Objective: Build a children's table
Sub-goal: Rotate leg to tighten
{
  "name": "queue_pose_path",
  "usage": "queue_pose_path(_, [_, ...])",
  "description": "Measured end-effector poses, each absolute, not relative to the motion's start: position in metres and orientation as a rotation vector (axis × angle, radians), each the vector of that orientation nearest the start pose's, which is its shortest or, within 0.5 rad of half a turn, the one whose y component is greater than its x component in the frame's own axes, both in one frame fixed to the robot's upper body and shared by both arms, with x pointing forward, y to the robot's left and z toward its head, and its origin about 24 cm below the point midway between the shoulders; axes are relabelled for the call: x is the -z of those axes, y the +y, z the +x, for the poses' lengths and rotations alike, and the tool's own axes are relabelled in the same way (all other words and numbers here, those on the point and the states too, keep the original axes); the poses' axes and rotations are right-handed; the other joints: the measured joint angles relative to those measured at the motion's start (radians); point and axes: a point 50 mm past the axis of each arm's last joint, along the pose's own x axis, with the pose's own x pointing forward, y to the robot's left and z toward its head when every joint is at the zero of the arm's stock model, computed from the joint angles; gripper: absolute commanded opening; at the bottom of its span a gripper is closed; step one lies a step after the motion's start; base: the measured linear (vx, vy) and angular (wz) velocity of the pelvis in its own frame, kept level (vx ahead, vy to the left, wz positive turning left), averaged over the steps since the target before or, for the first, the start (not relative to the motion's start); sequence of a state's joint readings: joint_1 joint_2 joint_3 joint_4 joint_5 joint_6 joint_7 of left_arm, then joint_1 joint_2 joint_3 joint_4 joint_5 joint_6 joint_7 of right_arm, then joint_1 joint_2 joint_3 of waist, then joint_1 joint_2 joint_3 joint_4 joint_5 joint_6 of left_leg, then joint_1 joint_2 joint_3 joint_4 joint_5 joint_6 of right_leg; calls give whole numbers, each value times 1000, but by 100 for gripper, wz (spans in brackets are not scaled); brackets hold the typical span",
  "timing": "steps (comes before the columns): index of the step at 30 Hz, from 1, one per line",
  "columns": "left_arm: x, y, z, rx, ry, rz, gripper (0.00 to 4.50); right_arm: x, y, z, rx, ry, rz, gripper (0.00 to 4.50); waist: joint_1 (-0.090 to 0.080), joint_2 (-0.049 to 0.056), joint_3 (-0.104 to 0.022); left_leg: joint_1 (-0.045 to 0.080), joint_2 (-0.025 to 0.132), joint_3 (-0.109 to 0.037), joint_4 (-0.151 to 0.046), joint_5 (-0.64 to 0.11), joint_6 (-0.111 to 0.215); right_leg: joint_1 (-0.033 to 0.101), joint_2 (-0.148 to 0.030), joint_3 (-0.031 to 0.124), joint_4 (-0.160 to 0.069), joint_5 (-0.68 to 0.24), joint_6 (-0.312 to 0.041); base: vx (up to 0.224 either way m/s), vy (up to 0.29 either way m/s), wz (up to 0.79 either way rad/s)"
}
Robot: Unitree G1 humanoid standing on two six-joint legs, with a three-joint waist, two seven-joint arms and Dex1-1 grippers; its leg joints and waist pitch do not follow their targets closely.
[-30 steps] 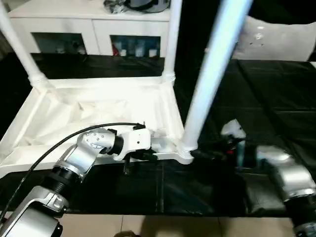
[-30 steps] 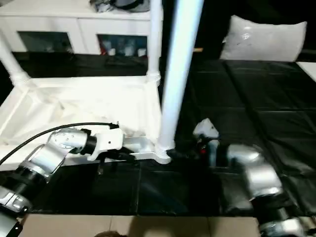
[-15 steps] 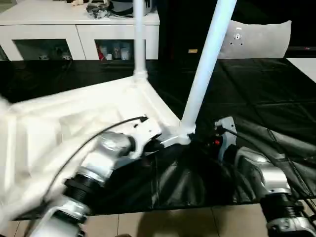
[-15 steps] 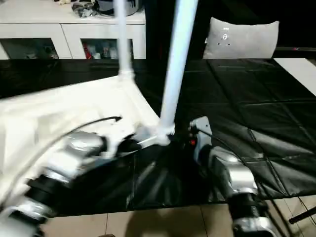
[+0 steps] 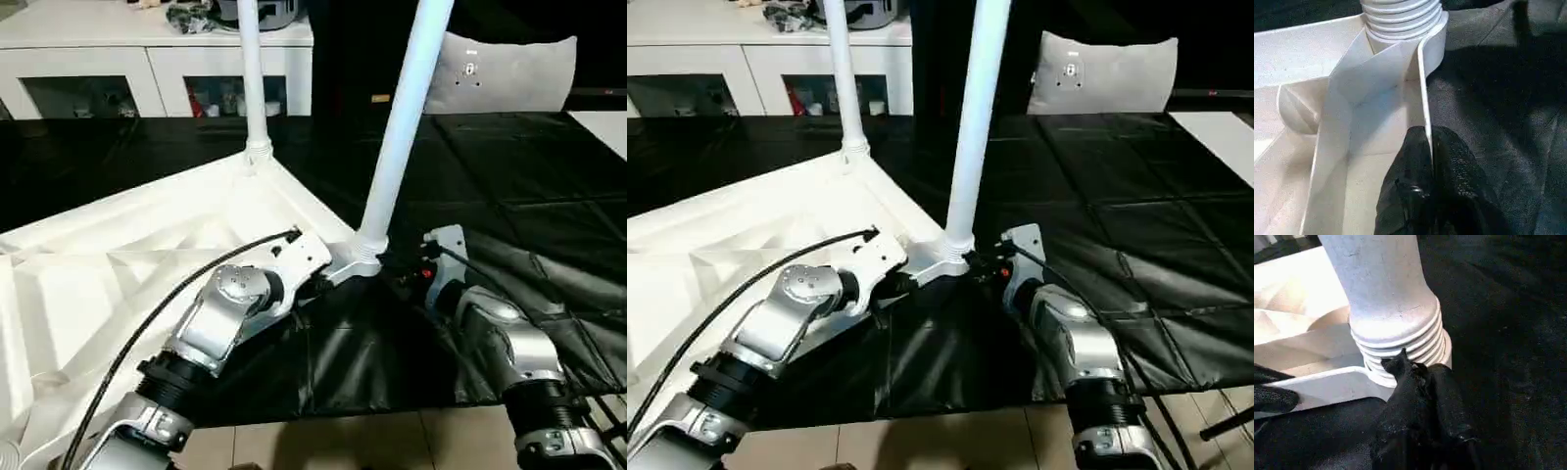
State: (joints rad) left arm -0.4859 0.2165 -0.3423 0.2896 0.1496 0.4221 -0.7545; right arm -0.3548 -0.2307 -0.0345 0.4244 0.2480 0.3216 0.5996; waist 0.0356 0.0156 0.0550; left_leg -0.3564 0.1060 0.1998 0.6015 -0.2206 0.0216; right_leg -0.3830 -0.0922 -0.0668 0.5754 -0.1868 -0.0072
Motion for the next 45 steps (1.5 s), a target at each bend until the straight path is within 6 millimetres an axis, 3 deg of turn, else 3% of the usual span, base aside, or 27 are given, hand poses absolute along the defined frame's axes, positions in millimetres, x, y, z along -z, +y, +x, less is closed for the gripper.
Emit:
queue_pose_path(4, [-50,85,308,1036,401,500,0,-27,-181,298,-626,352,126,36,11,1,0,-2,0,0,-1,0,0,0,0,0,1,1,-2,0,0,0])
queue_pose_path(6, [-52,94,308,1086,385,543,0,-27,-200,286,-686,367,79,58,23,2,1,-3,0,0,-3,0,0,-1,0,0,1,6,-8,0,0,0])
queue_pose_path(9, [-54,109,310,1116,385,592,0,-39,-215,282,-771,351,11,83,24,2,1,-2,0,0,-5,-1,-1,-1,0,-1,3,8,-9,33,-9,1])
queue_pose_path(14, [-57,114,310,1202,369,653,0,-52,-212,279,-925,336,-49,113,30,2,1,-3,2,0,-8,-2,0,-2,1,-4,2,6,-8,0,0,0])
queue_pose_path(22, [-59,116,306,1366,348,739,0,-67,-200,281,-1110,296,-74,191,66,2,1,-2,3,0,-7,-2,-1,-1,1,-4,3,6,-9,0,0,0])
queue_pose_path(24, [-59,115,305,1393,338,750,0,-67,-198,280,-1135,300,-75,193,73,2,1,-2,3,0,-7,-2,-1,-1,1,-4,3,6,-9,0,0,0])
queue_pose_path(27, [-59,116,305,1409,338,758,0,-66,-197,281,-1144,299,-103,225,74,2,1,-1,3,1,-7,-2,-1,0,1,-3,3,6,-9,0,0,0])
queue_pose_path(30, [-59,118,305,1418,337,765,0,-65,-195,281,-1150,305,-132,225,74,1,0,-1,3,1,-7,-2,-2,0,1,-4,4,6,-9,0,0,0])
queue_pose_path(37, [-59,117,304,1439,329,772,0,-62,-190,286,-1147,307,-126,299,80,1,0,-1,4,1,-7,-2,-2,0,1,-4,4,6,-9,0,0,0])
queue_pose_path(45, [-59,117,304,1441,328,773,0,-58,-187,286,-1156,325,-127,331,81,1,0,-1,3,1,-6,-2,-2,0,1,-4,4,6,-9,0,0,0])
